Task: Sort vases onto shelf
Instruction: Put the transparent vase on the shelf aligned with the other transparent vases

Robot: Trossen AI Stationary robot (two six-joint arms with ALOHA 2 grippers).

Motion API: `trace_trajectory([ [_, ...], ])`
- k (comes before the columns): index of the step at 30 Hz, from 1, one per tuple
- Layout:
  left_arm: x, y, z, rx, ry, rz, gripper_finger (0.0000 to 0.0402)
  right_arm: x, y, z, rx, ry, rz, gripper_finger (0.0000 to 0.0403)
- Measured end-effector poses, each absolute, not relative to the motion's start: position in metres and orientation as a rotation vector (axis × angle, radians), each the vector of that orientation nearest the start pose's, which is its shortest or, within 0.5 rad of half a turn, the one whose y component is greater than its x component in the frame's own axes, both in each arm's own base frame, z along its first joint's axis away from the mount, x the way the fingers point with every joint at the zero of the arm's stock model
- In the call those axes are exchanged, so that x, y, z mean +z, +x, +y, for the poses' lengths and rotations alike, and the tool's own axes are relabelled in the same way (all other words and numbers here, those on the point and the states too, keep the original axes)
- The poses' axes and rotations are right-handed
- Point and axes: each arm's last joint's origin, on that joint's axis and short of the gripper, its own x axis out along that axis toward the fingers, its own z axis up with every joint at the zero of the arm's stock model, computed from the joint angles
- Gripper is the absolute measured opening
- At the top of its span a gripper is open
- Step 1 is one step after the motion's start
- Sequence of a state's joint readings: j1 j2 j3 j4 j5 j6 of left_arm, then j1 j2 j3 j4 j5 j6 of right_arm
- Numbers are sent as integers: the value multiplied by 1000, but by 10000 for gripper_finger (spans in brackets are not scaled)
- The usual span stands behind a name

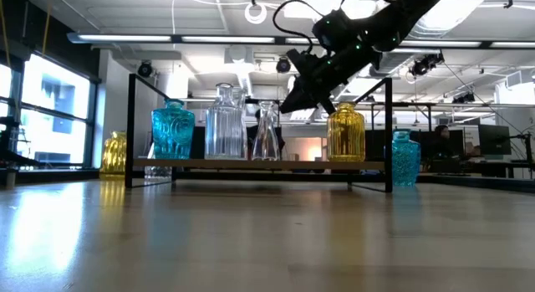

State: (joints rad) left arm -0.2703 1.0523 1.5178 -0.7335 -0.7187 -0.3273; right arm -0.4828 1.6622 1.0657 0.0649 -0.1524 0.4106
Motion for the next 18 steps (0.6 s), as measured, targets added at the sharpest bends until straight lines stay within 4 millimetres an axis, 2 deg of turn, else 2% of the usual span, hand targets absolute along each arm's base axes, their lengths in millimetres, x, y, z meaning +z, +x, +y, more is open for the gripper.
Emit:
trace_trajectory([
  [6, 472, 168, -27, 473, -190, 168, 236, 220, 330, -166, -422, 585, 433, 0],
  [18, 472, 169, -27, 471, -189, 170, 236, 227, 334, -166, -403, 604, 358, 0],
])
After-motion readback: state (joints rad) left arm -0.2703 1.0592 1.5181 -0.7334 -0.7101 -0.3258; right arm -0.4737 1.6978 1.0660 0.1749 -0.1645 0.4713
